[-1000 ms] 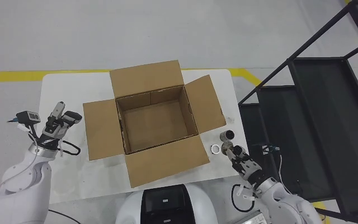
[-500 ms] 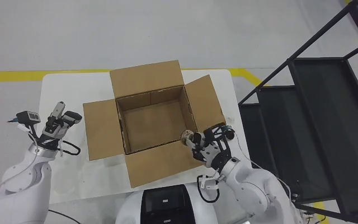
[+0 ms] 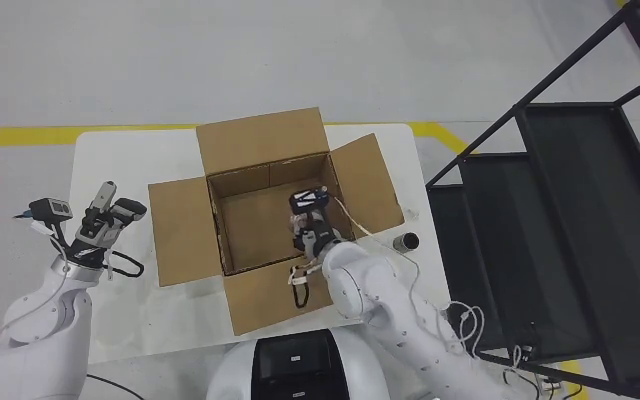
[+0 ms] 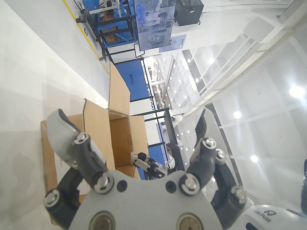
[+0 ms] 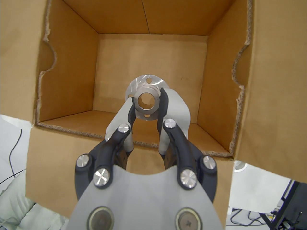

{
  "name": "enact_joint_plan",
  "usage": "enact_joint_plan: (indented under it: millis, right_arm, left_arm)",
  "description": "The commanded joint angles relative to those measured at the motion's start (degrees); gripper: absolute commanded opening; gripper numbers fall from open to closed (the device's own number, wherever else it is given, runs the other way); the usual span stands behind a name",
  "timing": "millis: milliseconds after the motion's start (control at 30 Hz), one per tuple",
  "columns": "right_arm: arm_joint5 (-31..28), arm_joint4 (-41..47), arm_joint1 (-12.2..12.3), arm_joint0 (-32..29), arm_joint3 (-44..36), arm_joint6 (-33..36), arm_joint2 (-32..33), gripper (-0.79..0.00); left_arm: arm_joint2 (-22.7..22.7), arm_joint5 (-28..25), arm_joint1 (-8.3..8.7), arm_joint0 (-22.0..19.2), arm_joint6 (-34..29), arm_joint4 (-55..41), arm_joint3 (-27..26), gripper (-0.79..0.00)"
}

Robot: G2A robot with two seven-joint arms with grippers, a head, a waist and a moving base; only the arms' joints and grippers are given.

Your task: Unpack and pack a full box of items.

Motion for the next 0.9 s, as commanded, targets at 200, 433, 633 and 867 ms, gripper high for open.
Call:
enact_joint_plan:
  millis: [200, 433, 633, 867]
  right_arm:
    - [5.5, 0.84, -3.46, 10.35, 13.15, 1.26, -6.39, -0.785]
    - [7.27, 1.14, -5.52, 13.66, 20.08, 1.52, -9.06, 0.0]
    - [5.69, 1.18, -5.09, 9.16, 12.92, -0.57, -6.94, 0.0]
    - [-6.35, 2.18, -1.02, -9.3, -11.67, -2.61, 4.0, 0.0]
  left_arm:
    - [0.0, 0.0, 0.0, 0.0, 0.0, 0.0, 0.0, 0.0]
    - [0.0, 0.0, 0.0, 0.0, 0.0, 0.0, 0.0, 0.0]
    - [0.0, 0.0, 0.0, 0.0, 0.0, 0.0, 0.0, 0.0]
    - [0.0, 0.0, 0.0, 0.0, 0.0, 0.0, 0.0, 0.0]
